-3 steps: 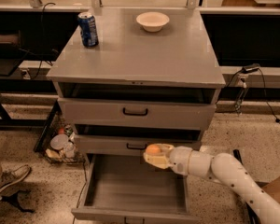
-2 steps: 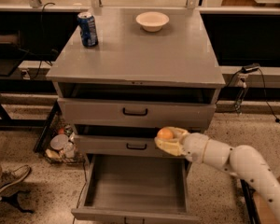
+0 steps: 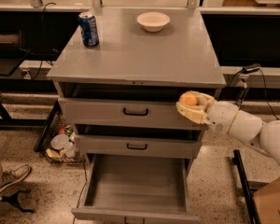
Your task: Pick orange from bottom drawer and place on counter
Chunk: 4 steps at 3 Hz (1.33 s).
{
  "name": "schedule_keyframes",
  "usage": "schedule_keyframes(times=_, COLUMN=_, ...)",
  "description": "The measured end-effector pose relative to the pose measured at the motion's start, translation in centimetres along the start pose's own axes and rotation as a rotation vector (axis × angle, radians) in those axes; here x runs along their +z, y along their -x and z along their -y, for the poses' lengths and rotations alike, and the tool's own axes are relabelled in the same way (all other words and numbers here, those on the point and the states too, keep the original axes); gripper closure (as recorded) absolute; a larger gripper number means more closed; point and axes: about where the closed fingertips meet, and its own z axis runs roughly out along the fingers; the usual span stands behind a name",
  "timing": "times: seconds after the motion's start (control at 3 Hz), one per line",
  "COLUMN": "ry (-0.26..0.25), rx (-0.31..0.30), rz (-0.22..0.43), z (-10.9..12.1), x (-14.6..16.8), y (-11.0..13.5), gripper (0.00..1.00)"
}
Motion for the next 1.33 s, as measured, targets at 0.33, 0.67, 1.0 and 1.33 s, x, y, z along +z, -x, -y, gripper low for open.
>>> schedule_keyframes(times=0.33, ry=0.000, rx=0.000, rz=0.000, z=0.0, x=0.0, y=0.0, gripper=1.00)
schedule_keyframes(times=0.67, ry=0.002, rx=-0.053, rz=0.046, z=0.7, x=-0.5, y=2.8, gripper=1.00)
schedule_keyframes(times=1.0, ry=0.001, rx=-0.131, rz=0.144, z=1.9, x=-1.2, y=7.5, gripper=1.00)
schedule_keyframes(times=1.33, ry=-0.004, rx=-0.202, rz=0.182, z=3.3, x=0.3, y=11.4, gripper=1.00)
